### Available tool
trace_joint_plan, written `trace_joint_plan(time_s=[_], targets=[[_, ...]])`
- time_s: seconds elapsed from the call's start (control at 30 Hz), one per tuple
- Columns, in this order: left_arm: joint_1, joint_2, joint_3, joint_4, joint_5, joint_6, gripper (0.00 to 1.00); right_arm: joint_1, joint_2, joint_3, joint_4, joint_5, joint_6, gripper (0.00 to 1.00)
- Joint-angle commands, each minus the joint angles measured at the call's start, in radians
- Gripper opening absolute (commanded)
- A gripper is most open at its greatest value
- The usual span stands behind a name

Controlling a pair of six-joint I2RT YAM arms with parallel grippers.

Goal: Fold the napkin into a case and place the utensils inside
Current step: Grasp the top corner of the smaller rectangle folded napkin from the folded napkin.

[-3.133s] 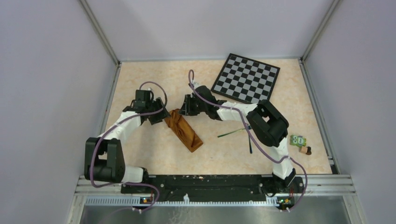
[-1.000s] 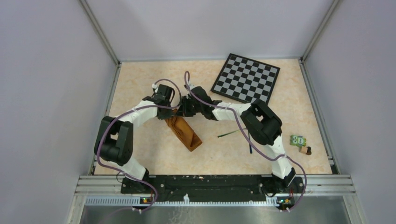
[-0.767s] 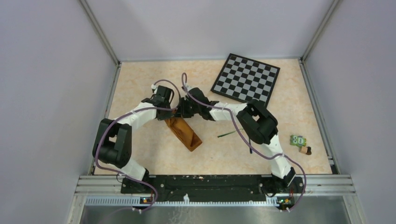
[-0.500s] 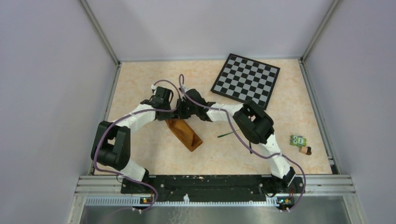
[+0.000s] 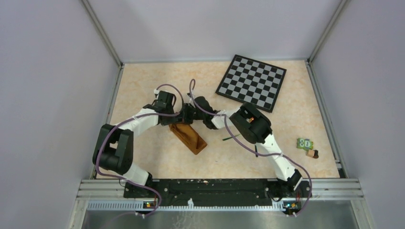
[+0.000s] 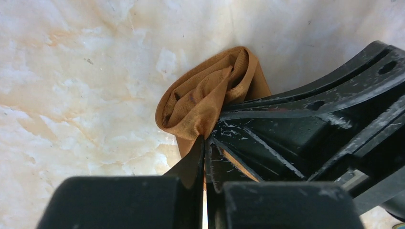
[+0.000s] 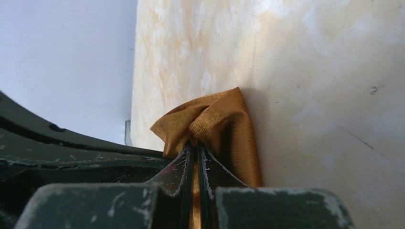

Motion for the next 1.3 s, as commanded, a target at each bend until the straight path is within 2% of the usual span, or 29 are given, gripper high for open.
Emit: trace_joint_plan(time_s=[0.0,0.07,0.17,0.23,0.4,0.73,0.8,0.87,1.27], targets=[[0.009,-0.029,-0.040,0.033,0.084,-0.040,0.01,0.006,0.007,-0.007,0.256,-0.059,0.124,0.00],[0.032,-0.025,-0.045,0.038,0.125,-0.045,0.03,0.003,0.039,0.020,0.254,-0.096,0.148,0.01],[0.070,-0.019,-0.034,0.015,0.138,-0.036,0.04,-0.004,0.016,-0.051,0.278,-0.110,0.147,0.19],[0.090,-0.027,-0.036,0.014,0.145,-0.026,0.04,-0.016,-0.023,-0.108,0.283,-0.115,0.140,0.27],[0.104,-0.031,-0.038,0.022,0.158,-0.022,0.01,-0.064,-0.119,-0.211,0.296,-0.162,0.117,0.32],[0.104,-0.050,-0.052,0.030,0.193,-0.019,0.00,-0.092,-0.131,-0.221,0.230,-0.172,0.046,0.33],[0.104,-0.054,-0.050,0.028,0.189,-0.018,0.00,-0.089,-0.113,-0.192,0.207,-0.178,0.037,0.24],[0.104,-0.060,-0.045,0.026,0.192,-0.015,0.00,-0.084,-0.095,-0.166,0.186,-0.180,0.029,0.20],[0.101,-0.069,-0.037,0.038,0.232,-0.014,0.00,-0.004,-0.014,-0.055,0.110,-0.156,0.014,0.12]])
